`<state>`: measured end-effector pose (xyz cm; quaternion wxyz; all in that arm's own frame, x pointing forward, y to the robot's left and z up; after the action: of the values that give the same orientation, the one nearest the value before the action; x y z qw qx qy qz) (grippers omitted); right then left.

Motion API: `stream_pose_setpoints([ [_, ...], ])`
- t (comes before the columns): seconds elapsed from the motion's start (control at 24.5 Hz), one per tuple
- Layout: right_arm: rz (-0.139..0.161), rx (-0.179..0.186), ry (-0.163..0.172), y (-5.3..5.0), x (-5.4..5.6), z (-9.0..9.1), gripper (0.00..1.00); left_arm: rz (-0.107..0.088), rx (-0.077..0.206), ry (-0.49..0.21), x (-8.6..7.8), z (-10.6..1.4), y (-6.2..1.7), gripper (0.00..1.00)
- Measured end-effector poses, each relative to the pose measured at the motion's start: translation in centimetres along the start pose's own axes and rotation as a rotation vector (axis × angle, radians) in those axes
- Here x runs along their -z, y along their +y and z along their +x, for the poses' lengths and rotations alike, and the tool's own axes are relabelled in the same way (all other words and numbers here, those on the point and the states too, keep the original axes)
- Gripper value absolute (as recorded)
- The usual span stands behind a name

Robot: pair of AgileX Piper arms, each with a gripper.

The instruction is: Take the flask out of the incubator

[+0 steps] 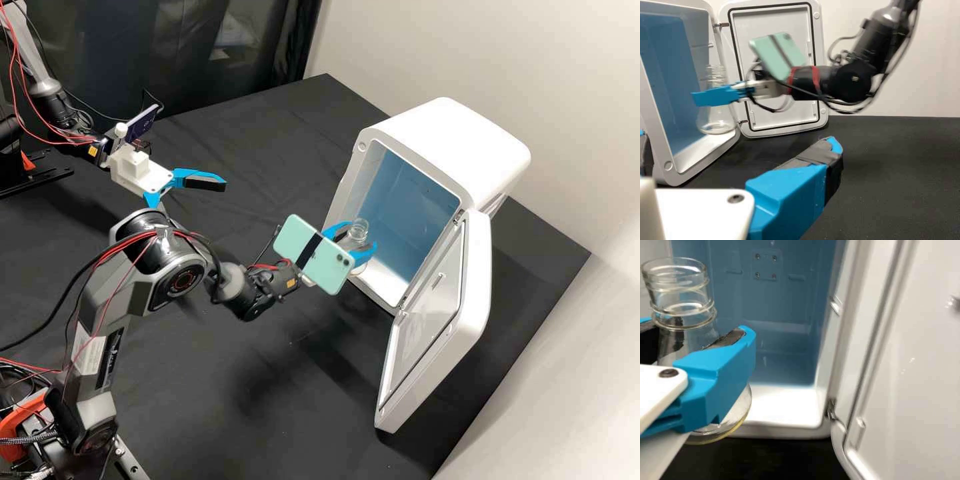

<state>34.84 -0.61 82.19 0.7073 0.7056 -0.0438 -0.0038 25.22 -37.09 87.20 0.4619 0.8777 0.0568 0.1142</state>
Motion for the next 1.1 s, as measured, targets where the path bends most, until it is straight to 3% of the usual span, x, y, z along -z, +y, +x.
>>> stream_pose_setpoints([
  [0.04,0.007,-0.001,0.002,0.0,-0.4,-0.7,0.0,0.0,-0.001,0.0,0.0,0.0,0.02,1.0],
  [0.12,0.055,-0.038,-0.009,0.6,-1.3,-2.6,0.0,0.001,-0.007,-0.001,-0.1,-0.4,0.2,1.0],
  [0.24,0.075,-0.043,-0.019,0.9,-2.0,-4.3,0.0,0.003,-0.016,-0.003,-0.2,-0.5,0.42,1.0],
  [0.37,0.077,-0.001,-0.023,0.5,-2.4,-6.1,0.0,0.003,-0.016,-0.003,-0.2,-0.5,0.43,1.0],
  [0.49,0.07,0.027,-0.025,0.3,-2.6,-6.8,0.0,0.003,-0.016,-0.003,-0.2,-0.5,0.43,1.0],
  [0.82,0.1,0.072,-0.063,-0.5,-3.5,-8.3,0.0,0.004,-0.024,-0.004,-0.2,-0.6,0.63,1.0],
  [1.1,0.11,0.144,-0.112,-2.5,-4.7,-8.7,0.0,0.004,-0.024,-0.004,-0.2,-0.6,0.63,1.0],
])
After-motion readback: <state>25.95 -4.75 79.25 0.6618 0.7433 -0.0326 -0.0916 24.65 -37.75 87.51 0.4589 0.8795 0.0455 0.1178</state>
